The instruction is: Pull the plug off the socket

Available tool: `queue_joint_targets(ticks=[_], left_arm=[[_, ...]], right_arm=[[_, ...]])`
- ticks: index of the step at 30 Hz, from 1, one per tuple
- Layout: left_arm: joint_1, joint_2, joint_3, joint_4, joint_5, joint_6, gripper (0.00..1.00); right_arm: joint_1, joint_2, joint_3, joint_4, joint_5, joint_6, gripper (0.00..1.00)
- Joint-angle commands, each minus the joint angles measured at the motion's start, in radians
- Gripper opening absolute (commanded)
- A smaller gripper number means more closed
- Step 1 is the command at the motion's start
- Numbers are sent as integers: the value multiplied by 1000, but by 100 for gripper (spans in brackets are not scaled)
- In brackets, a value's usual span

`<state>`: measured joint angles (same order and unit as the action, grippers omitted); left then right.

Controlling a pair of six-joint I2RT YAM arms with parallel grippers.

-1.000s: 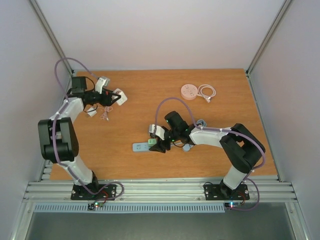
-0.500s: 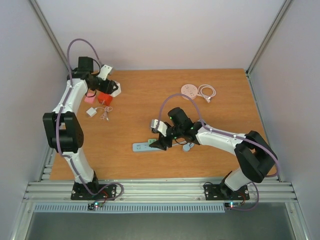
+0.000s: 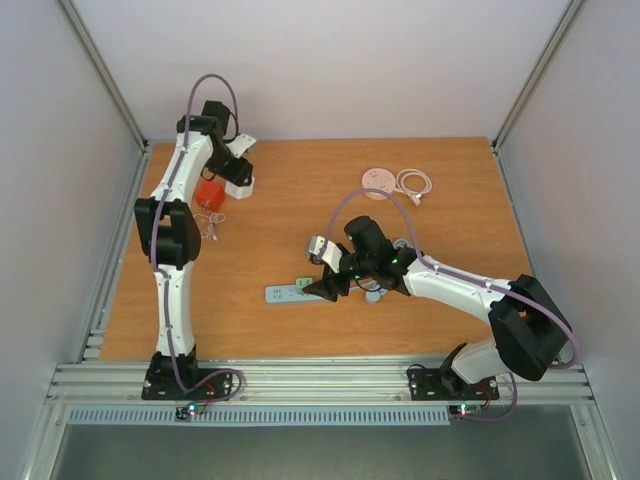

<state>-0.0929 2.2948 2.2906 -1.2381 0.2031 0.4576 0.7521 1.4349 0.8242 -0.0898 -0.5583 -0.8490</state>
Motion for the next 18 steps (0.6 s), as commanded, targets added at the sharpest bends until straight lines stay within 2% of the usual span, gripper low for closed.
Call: queue_joint_targets(ticks=[1, 9, 18], left_arm=[[7, 60, 50, -122, -70, 7, 28], [6, 67, -46, -52, -85, -14, 27], [5, 111, -60, -2, -105, -29, 41]], right_arm=[[7, -5, -13, 38, 12, 22, 80], [6, 11, -18, 47, 11, 19, 81], [7, 16, -20, 42, 13, 16, 82]])
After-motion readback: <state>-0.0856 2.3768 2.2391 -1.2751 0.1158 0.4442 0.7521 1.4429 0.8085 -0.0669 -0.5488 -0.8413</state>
